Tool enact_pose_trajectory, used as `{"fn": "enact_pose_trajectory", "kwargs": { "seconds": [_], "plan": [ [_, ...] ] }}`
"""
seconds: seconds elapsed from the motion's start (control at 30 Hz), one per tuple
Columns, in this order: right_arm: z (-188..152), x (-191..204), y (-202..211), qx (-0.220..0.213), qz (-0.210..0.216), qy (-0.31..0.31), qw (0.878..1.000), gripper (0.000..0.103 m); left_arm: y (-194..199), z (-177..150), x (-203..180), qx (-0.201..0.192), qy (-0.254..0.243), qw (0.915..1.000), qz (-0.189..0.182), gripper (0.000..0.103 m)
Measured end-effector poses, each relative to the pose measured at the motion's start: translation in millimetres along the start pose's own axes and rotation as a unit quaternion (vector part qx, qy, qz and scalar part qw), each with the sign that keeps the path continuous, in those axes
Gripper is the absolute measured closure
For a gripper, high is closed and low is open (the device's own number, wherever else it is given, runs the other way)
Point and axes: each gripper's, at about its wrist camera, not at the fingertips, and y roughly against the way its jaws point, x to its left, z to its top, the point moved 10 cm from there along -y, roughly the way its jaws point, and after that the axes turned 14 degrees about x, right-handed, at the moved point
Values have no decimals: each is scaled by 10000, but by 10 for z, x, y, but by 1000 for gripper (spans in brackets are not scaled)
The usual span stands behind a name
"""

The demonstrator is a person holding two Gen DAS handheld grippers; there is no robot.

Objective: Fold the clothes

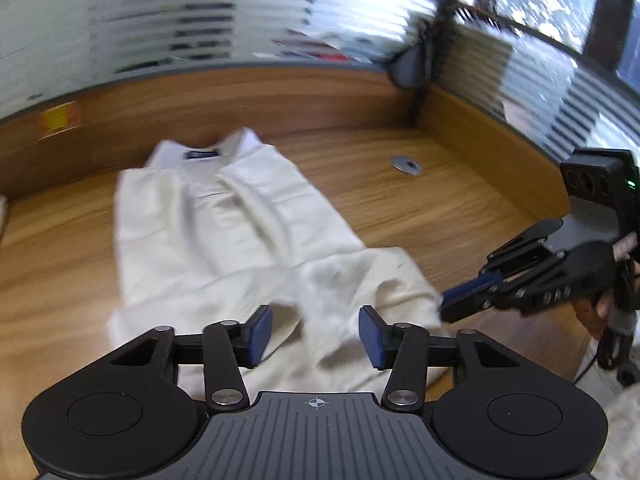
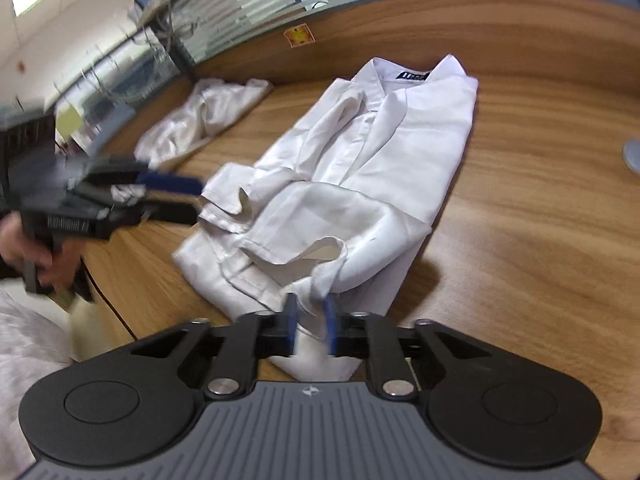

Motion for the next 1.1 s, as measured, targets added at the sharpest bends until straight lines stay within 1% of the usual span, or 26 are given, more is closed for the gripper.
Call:
{"fn": "enact_pose_trajectory", "kwargs": {
  "seconds": [0.03,0.1,0.17,0.23,0.27,0.3,0.37,0.4,0.5,0.53,0.6,0.63,0.7,0.73,0.8,0.9,0.97,1.07,1.1],
  "plan": [
    [0,-5,-5,8,-176,34,9998,101,-91,81,-64,137,-91,9998,-93,67],
    [3,-6,9,-27,-443,49,9990,102,-290,219,-156,429,-207,9987,-172,80],
    [-4,-6,50,-84,-636,8,9979,102,-460,348,-203,618,-312,9974,-195,83],
    [-22,-13,85,-84,-883,-55,9960,103,-579,463,-260,649,-376,9967,-306,84],
    [-38,-18,89,-48,-1049,-82,9944,103,-643,502,-279,693,-356,9961,-412,85],
    [-60,-25,88,-6,-1250,-106,9921,103,-718,514,-279,745,-332,9957,-442,87],
    [-98,-45,70,66,-1698,-153,9853,103,-869,533,-276,851,-282,9948,-491,88],
    [-116,-55,58,98,-1934,-176,9809,103,-935,518,-261,914,-287,9944,-441,90],
    [-144,-80,20,184,-2681,-185,9630,103,-1075,442,-193,1162,-152,9923,-394,94],
    [-144,-72,11,180,-2861,-183,9579,103,-1104,415,-167,1237,-116,9914,-411,94],
    [-140,-26,-15,157,-3036,-205,9525,103,-1140,369,-128,1316,-74,9904,-409,96],
    [-141,4,-30,154,-3084,-211,9509,103,-1150,352,-107,1336,-50,9901,-418,96],
    [-162,90,-60,174,-3053,-208,9519,103,-1136,332,-66,1325,64,9899,-497,96],
    [-180,133,-71,175,-2991,-198,9539,103,-1136,334,-55,1325,116,9897,-523,96],
    [-202,211,-71,68,-2721,-153,9621,103,-1136,341,-35,1324,216,9893,-573,96],
    [-227,176,-46,34,-2623,-179,9648,102,-1119,344,-69,1211,131,9909,-567,96],
    [-205,125,14,-70,-2500,-281,9678,102,-1086,336,-101,1106,103,9921,-576,96],
    [-151,36,135,-252,-2284,-464,9721,94,-1013,343,-147,929,132,9935,-644,95],
    [-133,-3,173,-296,-2200,-517,9737,82,-984,346,-167,868,120,9939,-671,95]
  ]
}}
